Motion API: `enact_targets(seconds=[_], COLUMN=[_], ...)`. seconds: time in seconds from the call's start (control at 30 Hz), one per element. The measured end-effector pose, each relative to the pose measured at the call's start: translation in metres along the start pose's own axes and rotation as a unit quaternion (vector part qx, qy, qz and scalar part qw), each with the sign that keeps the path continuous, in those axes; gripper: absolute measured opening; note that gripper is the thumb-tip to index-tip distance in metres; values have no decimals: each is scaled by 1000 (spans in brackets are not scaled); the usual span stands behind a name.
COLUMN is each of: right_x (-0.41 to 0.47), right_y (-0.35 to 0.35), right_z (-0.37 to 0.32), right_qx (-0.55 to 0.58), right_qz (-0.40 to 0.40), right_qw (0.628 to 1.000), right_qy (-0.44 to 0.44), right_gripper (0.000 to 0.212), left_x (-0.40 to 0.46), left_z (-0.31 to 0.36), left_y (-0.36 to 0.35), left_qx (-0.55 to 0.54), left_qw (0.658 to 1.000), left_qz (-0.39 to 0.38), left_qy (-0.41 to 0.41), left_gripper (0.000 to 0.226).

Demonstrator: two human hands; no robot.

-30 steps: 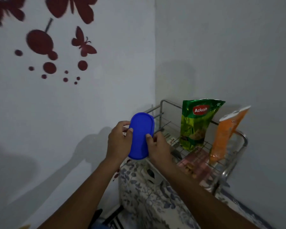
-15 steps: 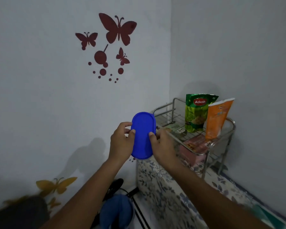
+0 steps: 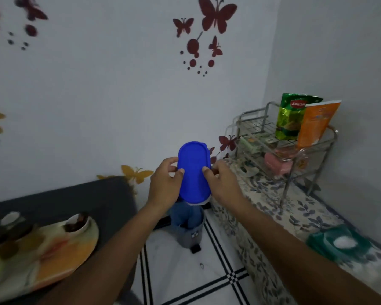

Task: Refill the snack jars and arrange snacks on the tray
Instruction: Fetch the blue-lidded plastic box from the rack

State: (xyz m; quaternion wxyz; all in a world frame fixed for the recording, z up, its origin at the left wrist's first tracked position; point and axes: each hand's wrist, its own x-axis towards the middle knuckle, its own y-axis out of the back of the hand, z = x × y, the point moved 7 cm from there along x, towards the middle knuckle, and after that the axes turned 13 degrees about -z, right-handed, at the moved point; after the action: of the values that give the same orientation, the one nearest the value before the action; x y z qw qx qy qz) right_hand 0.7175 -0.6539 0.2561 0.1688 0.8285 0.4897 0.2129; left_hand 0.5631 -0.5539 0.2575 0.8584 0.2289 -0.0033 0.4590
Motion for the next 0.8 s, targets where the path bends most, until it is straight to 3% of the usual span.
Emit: enact_targets(seconds=[0.1,0.2,0.37,0.43,0.57,0.8], right_x=[-39,-79,-167,-194,-226,-288], right_y=[-40,-83,-155,-187,-241,-389], right_z=[-30,-51,-94,-120,-173,-283], right_qx=[23,35,75,60,36,99], right_qz=[-47,-116,-205,-249,-271,-363], right_qw=[998,992,974,964,957,919], right_qy=[33,46,57,71,92,120], right_gripper=[29,29,33,33,30,29], left_x=[-68,-149,-263,-301,-361,-477], left_z=[1,-16,-46,-53,-59,-89], left_y=[44,72,100,121,182,335], left_qx=[-8,-124,-367,-442,-446,-387], left_qw=[998,984,917,883,883,902], left_qz=[53,106,16,23,71,169], left_qy=[24,64,154,153,124,94], left_gripper=[28,37,56,60,58,54])
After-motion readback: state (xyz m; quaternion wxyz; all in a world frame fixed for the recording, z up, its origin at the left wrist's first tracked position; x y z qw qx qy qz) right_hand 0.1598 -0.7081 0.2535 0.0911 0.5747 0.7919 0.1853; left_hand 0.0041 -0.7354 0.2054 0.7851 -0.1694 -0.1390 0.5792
